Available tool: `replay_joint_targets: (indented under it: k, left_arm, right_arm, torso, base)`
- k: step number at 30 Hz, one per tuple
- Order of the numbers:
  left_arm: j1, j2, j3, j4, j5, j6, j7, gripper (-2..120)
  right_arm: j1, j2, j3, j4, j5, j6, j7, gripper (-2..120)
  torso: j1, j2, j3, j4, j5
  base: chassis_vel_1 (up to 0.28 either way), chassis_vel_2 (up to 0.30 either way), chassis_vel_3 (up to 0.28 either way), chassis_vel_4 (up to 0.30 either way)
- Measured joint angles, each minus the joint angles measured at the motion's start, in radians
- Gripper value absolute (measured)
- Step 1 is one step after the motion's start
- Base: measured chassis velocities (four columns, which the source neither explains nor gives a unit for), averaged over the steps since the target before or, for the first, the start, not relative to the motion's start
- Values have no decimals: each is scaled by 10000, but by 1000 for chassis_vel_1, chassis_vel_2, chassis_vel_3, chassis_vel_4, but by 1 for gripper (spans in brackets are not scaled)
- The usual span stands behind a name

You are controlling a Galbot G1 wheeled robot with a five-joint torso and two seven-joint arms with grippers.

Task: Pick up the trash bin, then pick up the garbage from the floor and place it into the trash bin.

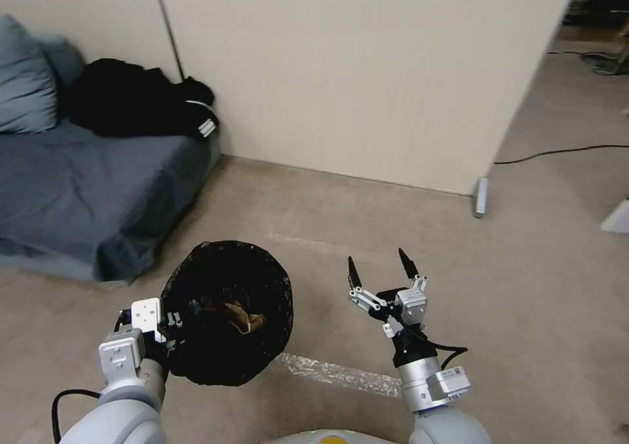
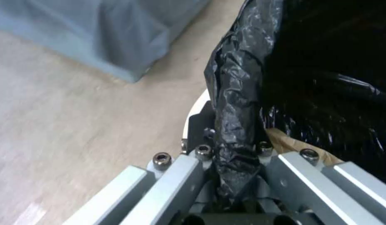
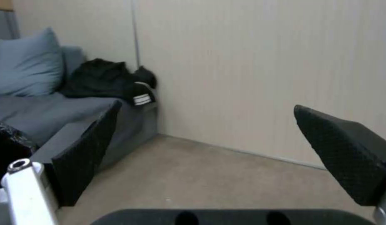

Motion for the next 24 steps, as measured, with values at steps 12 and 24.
replay_joint_targets:
  k: [12, 24]
  left_arm:
    - [287, -130, -46, -113, 174, -84, 4, 1]
    - [499, -67, -201, -116, 115, -93, 6, 1]
  right_arm:
    - [140, -37, -37, -60, 99, 151, -280, 100]
    - [509, -29, -99, -134, 288, -176, -279, 100]
  torso:
    - [0, 0, 0, 0, 1]
    - [0, 0, 0, -1, 1]
  base:
    - [118, 111, 115, 119]
    - [124, 128, 123, 127]
